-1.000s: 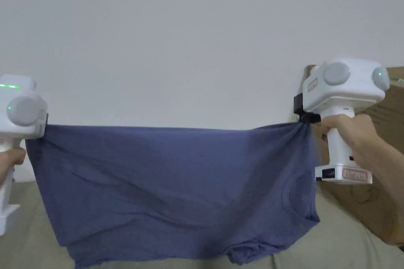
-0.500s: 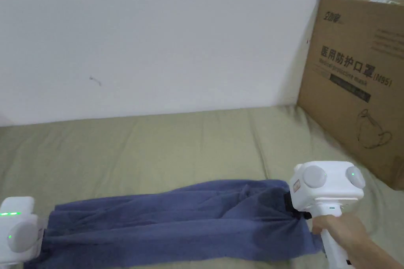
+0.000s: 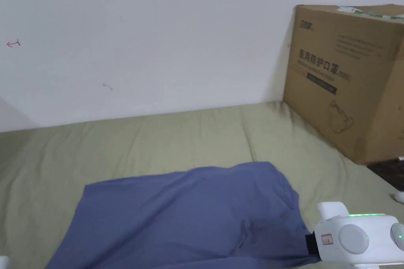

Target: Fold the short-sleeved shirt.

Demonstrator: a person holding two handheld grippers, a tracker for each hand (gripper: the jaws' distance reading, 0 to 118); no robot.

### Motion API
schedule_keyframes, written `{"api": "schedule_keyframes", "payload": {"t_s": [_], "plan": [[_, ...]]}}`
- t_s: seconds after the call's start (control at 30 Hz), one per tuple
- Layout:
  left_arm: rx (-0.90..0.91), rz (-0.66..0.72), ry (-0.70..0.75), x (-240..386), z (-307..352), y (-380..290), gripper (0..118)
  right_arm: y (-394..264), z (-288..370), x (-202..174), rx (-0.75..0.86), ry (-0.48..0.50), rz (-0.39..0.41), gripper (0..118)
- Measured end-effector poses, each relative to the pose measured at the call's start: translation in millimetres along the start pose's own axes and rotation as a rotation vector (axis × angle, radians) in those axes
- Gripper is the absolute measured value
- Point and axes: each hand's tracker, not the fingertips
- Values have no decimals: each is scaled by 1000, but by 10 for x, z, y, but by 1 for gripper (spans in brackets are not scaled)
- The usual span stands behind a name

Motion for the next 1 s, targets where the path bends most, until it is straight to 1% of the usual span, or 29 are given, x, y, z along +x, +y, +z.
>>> {"api": "schedule_keyframes", "payload": {"t_s": [0.03,0.07,0.13,0.2,0.23,0.27,0.3,0.33,0.37,0.4,0.47,0.5,0.57,0.6,0.63,0.67,0.7,0.73,0.77,0.83,0.87,0.9,0.93,0.97,1.0], "plan": [[-17,-11,-9,-40,137,-173,0,-208,106,8,-11,-15,33,8],[-17,-9,-17,-89,272,-343,0,-428,212,18,-9,-32,42,8],[-35,3,-29,-136,496,-663,0,-781,388,93,-17,-15,20,8],[-53,-10,-27,-111,741,-961,0,-1109,540,158,-29,-10,-38,8],[-60,-26,-23,-98,831,-1106,0,-1260,606,187,-33,-5,-38,8],[-70,-37,-17,-87,923,-1241,0,-1408,668,199,-24,-14,-19,8],[-69,-36,-18,-95,949,-1352,0,-1506,718,205,-10,-32,18,8],[-67,-34,-22,-88,1016,-1470,0,-1594,756,213,-23,-52,65,8],[-75,-4,-21,-72,1066,-1566,0,-1663,790,242,-28,-53,64,8],[-81,15,-28,-61,1097,-1639,0,-1712,818,281,-27,-46,51,8],[-83,5,-39,-41,1119,-1732,0,-1765,857,383,-23,-39,-21,8],[-81,9,-41,-41,1144,-1760,0,-1780,858,412,-25,-33,-34,8],[-61,23,-50,-39,1213,-1769,0,-1796,855,415,-12,-34,-25,8],[-50,28,-60,-49,1230,-1767,0,-1786,854,410,-8,-30,-23,11],[-44,33,-61,-58,1248,-1753,2,-1776,868,383,-8,-30,-22,20],[-47,39,-64,-73,1262,-1733,16,-1777,889,353,-1,-42,-18,38],[-65,44,-81,-60,1275,-1711,63,-1783,917,331,24,-68,-14,72],[-79,41,-82,-61,1279,-1706,101,-1780,955,318,33,-66,-8,90],[-94,33,-97,-59,1273,-1719,116,-1783,999,305,40,-60,-9,95],[-50,39,-118,-60,1389,-1731,109,-1791,1130,271,61,-41,-19,95],[-56,41,-115,-65,1431,-1725,108,-1805,1196,270,69,-26,-24,93],[-56,52,-113,-67,1465,-1731,98,-1828,1256,249,78,-11,-30,85],[-40,76,-123,-76,1531,-1765,76,-1870,1324,216,95,15,-35,66],[-9,105,-156,-88,1618,-1822,38,-1917,1376,182,96,29,-30,29],[-9,114,-173,-80,1663,-1870,0,-1982,1406,153,96,23,-22,0]]}}
